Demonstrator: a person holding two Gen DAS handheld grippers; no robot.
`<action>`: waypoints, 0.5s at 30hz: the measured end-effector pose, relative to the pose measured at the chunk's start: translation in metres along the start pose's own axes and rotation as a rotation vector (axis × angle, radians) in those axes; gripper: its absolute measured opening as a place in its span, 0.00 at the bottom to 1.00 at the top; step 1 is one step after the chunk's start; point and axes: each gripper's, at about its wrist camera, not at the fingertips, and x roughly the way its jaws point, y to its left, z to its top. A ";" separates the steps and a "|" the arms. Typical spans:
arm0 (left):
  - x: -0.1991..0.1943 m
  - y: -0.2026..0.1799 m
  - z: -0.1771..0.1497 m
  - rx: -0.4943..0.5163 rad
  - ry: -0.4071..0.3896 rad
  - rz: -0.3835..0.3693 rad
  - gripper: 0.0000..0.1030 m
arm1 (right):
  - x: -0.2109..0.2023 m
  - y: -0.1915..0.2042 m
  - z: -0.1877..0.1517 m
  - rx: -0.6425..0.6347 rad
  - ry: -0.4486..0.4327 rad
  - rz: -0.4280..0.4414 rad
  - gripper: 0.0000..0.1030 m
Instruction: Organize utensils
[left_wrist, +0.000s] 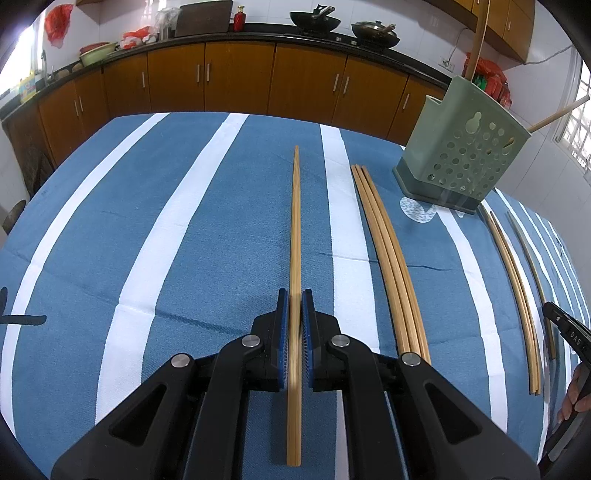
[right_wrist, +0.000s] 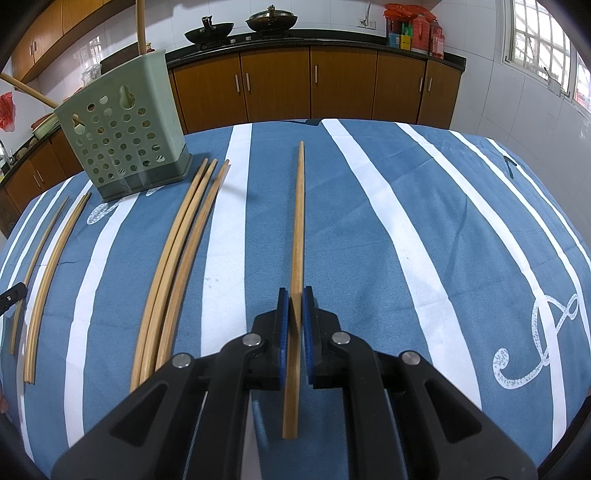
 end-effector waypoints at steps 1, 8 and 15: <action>0.000 0.000 0.000 0.000 0.000 -0.001 0.08 | 0.000 0.000 0.000 0.000 0.000 0.000 0.09; 0.000 0.000 0.000 -0.003 0.000 -0.004 0.08 | 0.000 0.000 0.000 0.000 0.000 0.000 0.09; -0.001 -0.001 0.000 -0.005 -0.001 -0.008 0.08 | 0.000 0.000 -0.001 0.004 -0.001 0.003 0.09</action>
